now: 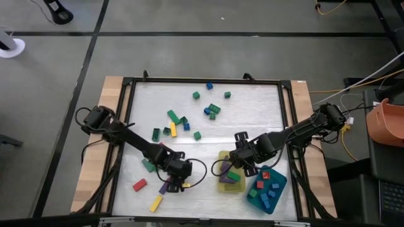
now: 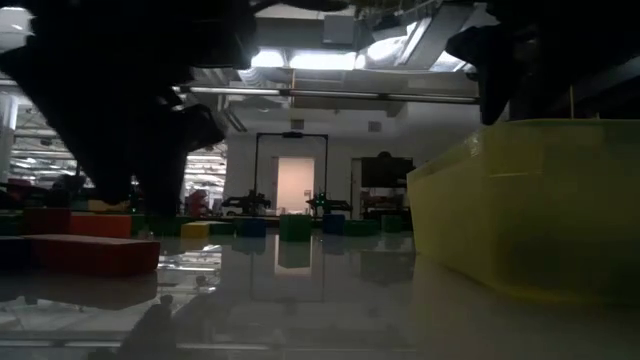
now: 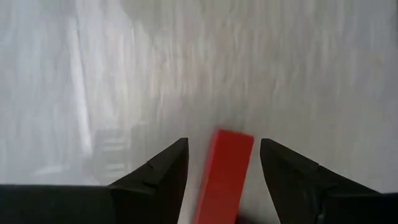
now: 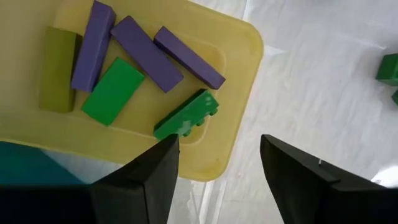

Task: Sort blocks by size
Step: Put the long orange block into the yellow bin

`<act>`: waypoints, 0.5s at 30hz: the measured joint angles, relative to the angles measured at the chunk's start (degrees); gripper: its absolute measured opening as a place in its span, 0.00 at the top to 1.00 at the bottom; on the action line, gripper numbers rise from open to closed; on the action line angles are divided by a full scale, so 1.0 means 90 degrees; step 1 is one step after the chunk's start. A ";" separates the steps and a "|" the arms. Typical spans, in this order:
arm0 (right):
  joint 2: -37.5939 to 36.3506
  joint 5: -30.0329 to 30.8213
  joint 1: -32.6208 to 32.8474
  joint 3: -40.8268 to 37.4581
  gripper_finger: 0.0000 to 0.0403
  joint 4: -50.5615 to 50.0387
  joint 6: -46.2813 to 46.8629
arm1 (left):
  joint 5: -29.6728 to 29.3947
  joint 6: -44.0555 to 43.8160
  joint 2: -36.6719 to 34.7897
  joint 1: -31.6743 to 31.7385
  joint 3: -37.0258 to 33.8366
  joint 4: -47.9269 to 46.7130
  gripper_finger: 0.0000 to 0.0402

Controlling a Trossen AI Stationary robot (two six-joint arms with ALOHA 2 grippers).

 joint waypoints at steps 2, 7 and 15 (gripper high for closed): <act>0.0000 0.0032 0.0000 0.0000 0.44 0.0008 -0.0001 | -0.0068 0.0011 0.0000 -0.0044 0.0000 -0.0068 0.54; 0.0000 0.0033 0.0000 0.0000 0.44 0.0041 0.0000 | -0.0085 -0.0032 0.0000 -0.0144 0.0000 -0.0084 0.54; 0.0000 0.0035 0.0000 0.0000 0.44 0.0052 0.0000 | -0.0256 0.0004 0.0001 -0.0337 0.0000 -0.0136 0.54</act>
